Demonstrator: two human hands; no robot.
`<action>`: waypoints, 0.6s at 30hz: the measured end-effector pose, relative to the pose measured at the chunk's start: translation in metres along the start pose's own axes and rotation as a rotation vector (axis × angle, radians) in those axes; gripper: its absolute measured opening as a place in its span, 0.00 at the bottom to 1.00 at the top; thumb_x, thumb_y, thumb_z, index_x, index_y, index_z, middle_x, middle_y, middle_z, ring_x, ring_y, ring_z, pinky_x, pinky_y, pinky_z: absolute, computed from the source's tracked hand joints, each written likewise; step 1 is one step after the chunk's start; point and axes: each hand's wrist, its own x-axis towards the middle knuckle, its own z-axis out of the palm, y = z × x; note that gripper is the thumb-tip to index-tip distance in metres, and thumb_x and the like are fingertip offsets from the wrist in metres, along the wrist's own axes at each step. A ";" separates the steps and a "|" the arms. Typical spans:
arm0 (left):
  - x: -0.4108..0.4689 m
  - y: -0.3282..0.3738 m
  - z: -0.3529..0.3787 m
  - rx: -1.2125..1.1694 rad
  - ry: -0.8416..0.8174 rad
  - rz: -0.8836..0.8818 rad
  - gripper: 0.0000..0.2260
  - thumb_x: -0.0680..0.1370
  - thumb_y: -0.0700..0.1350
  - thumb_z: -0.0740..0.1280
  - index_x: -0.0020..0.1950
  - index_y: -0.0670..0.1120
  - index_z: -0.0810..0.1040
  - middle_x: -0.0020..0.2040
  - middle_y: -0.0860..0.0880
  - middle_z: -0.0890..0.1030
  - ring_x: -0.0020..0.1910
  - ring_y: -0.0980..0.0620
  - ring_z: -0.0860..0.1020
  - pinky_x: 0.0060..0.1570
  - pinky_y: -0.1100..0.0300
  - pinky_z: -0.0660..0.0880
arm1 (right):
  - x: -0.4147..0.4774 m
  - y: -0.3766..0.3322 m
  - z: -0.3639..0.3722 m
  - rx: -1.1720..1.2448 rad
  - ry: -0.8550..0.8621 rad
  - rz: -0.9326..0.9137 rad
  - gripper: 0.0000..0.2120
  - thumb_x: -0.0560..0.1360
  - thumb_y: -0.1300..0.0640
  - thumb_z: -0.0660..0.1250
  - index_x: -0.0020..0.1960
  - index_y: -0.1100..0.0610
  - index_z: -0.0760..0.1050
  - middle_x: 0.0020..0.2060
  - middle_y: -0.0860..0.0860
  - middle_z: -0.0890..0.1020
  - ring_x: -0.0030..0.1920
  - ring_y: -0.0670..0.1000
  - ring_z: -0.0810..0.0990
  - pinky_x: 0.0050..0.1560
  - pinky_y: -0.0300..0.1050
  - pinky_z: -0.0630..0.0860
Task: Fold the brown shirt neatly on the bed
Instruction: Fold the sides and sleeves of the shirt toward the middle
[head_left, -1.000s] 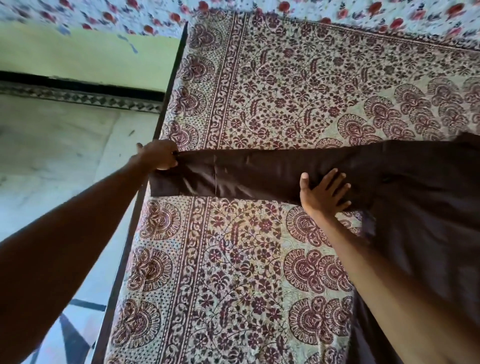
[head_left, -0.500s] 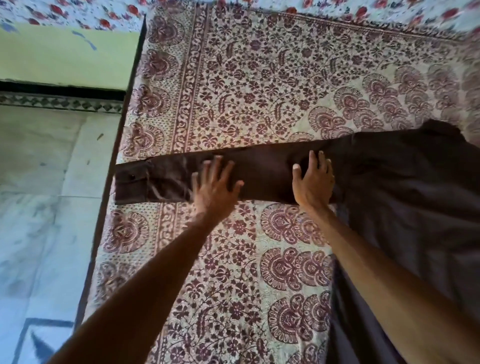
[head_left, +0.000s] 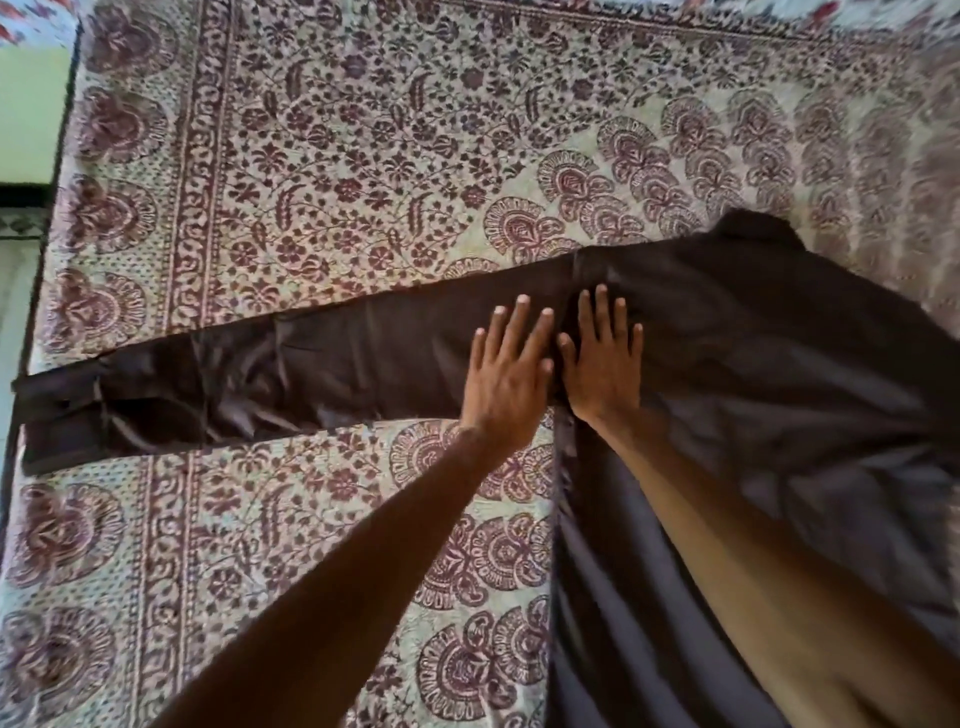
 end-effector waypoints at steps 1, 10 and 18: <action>0.008 0.005 0.013 0.019 -0.010 -0.017 0.23 0.82 0.50 0.52 0.78 0.52 0.55 0.80 0.48 0.52 0.79 0.46 0.50 0.76 0.45 0.50 | -0.001 0.002 0.005 -0.010 0.030 0.002 0.29 0.81 0.43 0.44 0.79 0.54 0.52 0.79 0.53 0.54 0.78 0.56 0.53 0.75 0.60 0.52; 0.018 -0.065 -0.002 0.315 0.113 -0.174 0.29 0.79 0.66 0.50 0.78 0.55 0.54 0.79 0.51 0.55 0.78 0.46 0.51 0.75 0.43 0.47 | 0.000 0.001 0.008 -0.008 0.141 0.029 0.27 0.80 0.44 0.52 0.77 0.51 0.59 0.78 0.51 0.60 0.77 0.56 0.58 0.74 0.62 0.56; 0.002 -0.056 0.000 0.224 0.153 -0.261 0.25 0.82 0.56 0.50 0.79 0.54 0.51 0.80 0.49 0.50 0.79 0.46 0.46 0.75 0.39 0.47 | 0.020 -0.045 0.016 0.007 0.128 0.027 0.26 0.80 0.50 0.50 0.78 0.53 0.58 0.78 0.51 0.60 0.78 0.58 0.53 0.73 0.69 0.50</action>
